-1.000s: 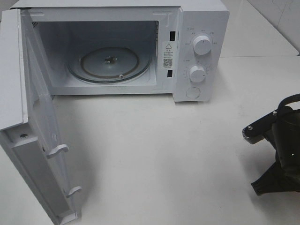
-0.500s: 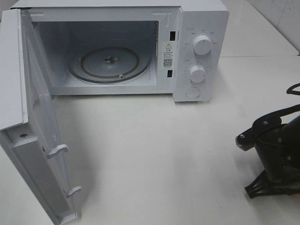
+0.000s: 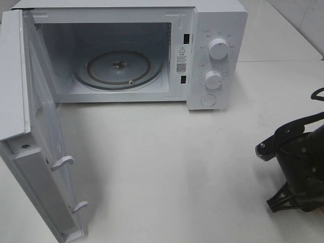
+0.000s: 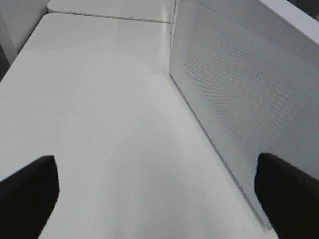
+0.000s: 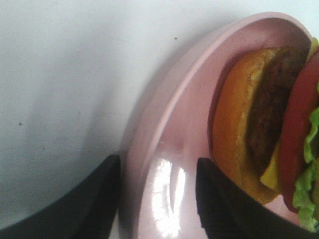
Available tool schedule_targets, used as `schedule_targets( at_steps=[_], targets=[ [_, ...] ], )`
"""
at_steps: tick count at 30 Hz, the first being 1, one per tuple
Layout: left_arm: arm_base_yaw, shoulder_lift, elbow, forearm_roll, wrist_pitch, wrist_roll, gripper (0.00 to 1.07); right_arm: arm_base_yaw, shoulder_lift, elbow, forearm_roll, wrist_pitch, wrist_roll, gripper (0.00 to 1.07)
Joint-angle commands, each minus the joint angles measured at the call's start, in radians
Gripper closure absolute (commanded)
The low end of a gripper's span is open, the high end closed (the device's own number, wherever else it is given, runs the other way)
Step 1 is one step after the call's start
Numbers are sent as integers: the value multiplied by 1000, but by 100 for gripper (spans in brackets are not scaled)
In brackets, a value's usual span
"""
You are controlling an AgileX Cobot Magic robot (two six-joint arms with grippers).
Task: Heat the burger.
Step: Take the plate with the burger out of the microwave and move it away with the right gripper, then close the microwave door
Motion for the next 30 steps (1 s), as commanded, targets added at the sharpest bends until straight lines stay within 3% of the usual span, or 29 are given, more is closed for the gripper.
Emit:
schedule_targets(
  at_steps=[1,9,16,19,21,30],
  targets=[
    [1,-5,1,-5,-14,1,7,-3,-32,1,32,2,-40,48],
    [1,-5,1,-5,-14,1,7,-3,-226,1,201,-7,-220,47],
    [1,-5,1,-5,-14,1,7,-3,-456,-8,389,-3,-520,46],
    [1,-5,1,-5,-14,1,7,-3,-553,-32,499,-3,-672,44],
    [1,-5,1,-5,-14,1,7,-3,-678,-75,658,-1,-900,37],
    [1,-5,1,-5,-14,1,7,-3,-836,-163,881,101,-1133,30]
  ],
)
